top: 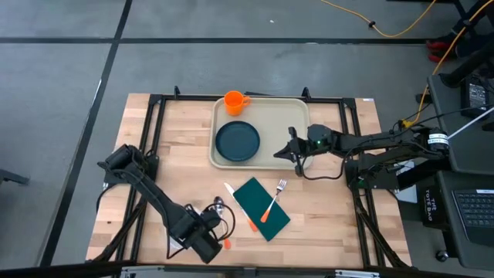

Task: Set up tray
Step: Stack the white bowl on top of the blue-green plate on the gray tray

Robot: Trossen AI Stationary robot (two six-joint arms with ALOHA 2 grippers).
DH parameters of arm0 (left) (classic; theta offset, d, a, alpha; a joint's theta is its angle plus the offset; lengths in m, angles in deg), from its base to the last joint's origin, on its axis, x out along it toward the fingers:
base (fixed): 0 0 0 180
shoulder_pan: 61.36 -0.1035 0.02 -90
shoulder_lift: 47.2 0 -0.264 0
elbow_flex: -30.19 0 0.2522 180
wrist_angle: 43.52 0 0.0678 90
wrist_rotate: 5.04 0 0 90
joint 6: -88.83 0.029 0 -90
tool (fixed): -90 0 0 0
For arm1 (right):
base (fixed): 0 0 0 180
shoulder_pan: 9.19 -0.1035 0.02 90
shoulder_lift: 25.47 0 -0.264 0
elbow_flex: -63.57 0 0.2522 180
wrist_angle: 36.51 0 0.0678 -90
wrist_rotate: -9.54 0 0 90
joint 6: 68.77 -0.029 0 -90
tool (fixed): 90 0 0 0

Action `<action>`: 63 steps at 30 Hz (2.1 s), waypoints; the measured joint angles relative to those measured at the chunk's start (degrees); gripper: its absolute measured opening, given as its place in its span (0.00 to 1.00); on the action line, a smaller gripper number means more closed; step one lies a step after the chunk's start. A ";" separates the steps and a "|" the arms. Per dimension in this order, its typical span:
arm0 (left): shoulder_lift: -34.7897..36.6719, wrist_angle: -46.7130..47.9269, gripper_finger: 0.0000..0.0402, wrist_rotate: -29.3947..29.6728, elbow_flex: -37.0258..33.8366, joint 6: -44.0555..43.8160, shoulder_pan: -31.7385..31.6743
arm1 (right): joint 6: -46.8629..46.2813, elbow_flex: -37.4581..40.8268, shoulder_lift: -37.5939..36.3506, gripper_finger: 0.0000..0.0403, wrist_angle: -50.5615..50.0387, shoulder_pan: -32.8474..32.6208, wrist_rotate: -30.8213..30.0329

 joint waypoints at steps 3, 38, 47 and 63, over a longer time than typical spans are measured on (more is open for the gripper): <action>-0.84 -0.01 0.01 1.33 0.00 -2.22 0.20 | -0.26 0.00 0.00 0.03 -0.57 0.00 0.00; -2.01 -0.30 0.35 5.27 -4.21 -25.27 0.19 | -1.37 0.00 0.00 0.03 -3.30 0.00 0.17; -1.94 -5.43 0.35 5.32 -6.76 -24.83 0.19 | -1.03 0.00 0.00 0.03 -3.41 -0.02 0.17; -5.56 -6.28 0.35 0.70 -6.78 -20.74 0.13 | -1.59 0.00 0.00 0.03 -3.49 -0.02 0.17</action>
